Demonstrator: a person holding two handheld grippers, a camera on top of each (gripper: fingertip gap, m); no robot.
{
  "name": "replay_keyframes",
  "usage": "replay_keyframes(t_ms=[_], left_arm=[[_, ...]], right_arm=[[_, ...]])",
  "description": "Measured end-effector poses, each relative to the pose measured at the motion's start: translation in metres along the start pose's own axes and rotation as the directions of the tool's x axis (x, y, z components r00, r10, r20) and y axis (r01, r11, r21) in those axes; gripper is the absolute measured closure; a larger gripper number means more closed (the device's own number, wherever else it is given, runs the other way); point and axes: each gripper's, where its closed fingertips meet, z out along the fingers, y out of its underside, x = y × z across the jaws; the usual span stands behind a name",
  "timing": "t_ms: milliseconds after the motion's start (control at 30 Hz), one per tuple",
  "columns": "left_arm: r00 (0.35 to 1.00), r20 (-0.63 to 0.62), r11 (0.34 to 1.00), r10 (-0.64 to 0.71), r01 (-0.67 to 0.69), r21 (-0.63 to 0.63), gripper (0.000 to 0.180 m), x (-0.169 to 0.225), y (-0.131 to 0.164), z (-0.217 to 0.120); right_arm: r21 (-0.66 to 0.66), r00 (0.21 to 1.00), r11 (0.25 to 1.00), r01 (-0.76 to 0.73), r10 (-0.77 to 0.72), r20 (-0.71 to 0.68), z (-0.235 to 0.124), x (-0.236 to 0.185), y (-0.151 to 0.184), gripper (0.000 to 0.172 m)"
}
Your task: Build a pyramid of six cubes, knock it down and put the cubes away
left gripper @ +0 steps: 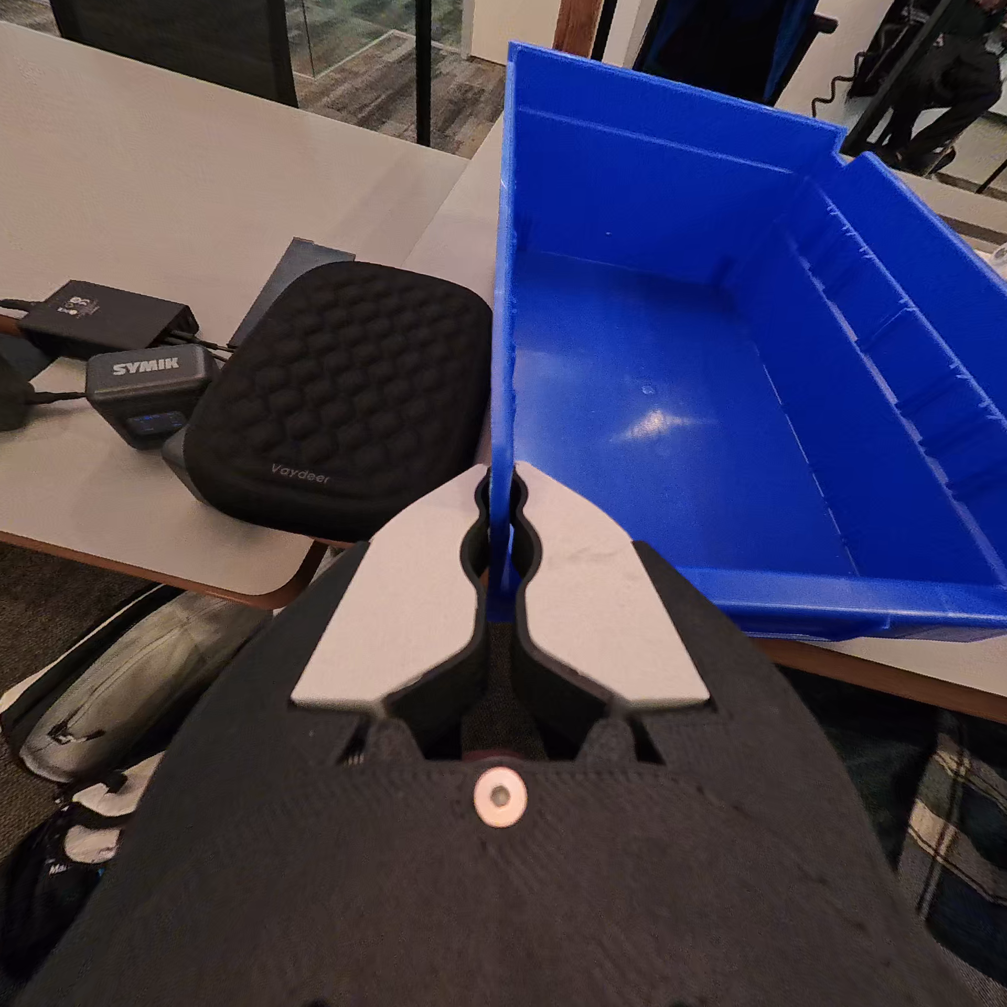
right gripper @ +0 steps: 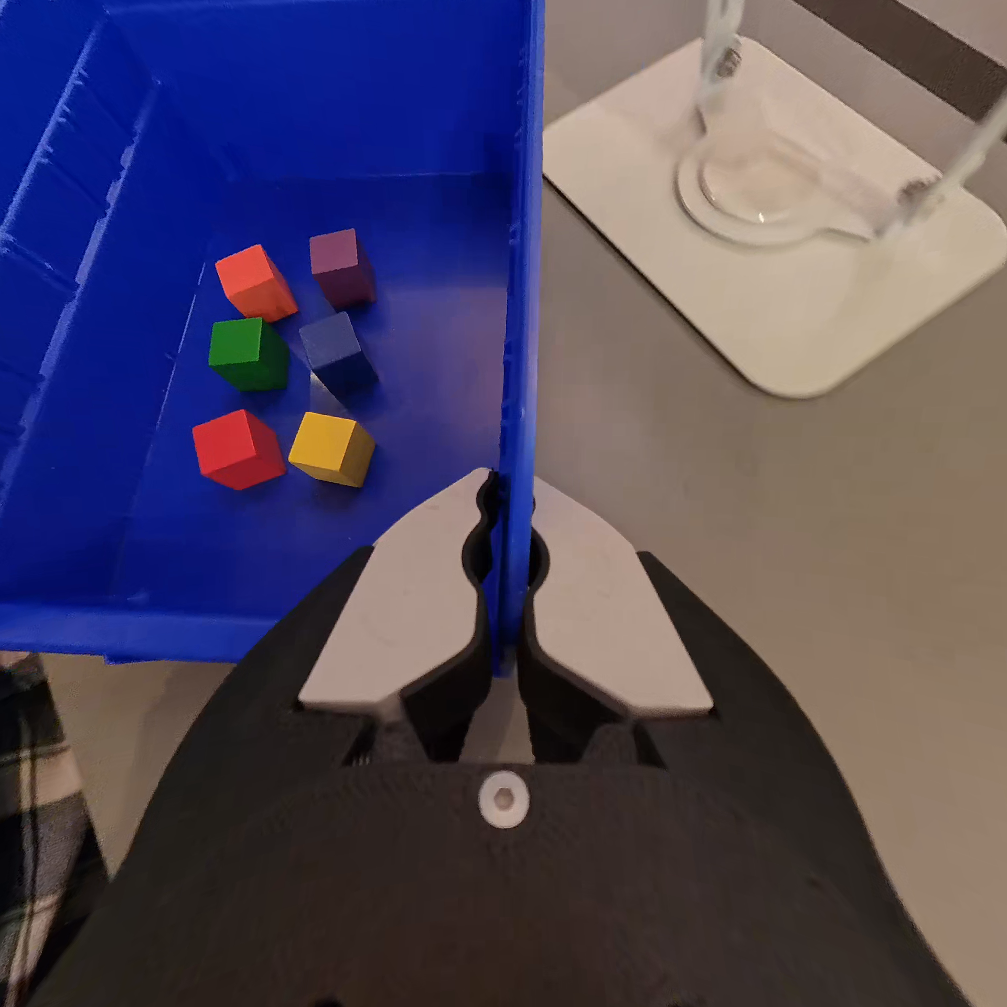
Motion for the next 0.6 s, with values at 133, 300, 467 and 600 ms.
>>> replay_keyframes(t_ms=[133,300,467,600], left_arm=[[1.000,0.015,1.000,-0.011,0.010,0.019,0.177,-0.001,0.001,-0.003],[1.000,0.031,1.000,-0.003,0.002,0.027,0.177,-0.001,0.002,-0.006],[1.000,0.025,1.000,-0.008,0.008,0.028,0.177,-0.002,0.002,-0.006],[1.000,0.020,1.000,-0.010,0.009,0.025,0.177,-0.001,0.001,-0.003]], right_arm=[[0.007,0.999,0.999,0.044,-0.044,0.031,0.038,-0.010,-0.033,0.166],[0.020,0.984,0.986,0.164,-0.165,0.063,0.068,-0.022,-0.060,0.152],[0.142,0.890,0.879,0.456,-0.450,-0.070,0.028,-0.025,-0.079,0.125],[0.177,0.698,0.705,0.687,-0.707,0.112,0.008,-0.082,-0.059,0.126]])
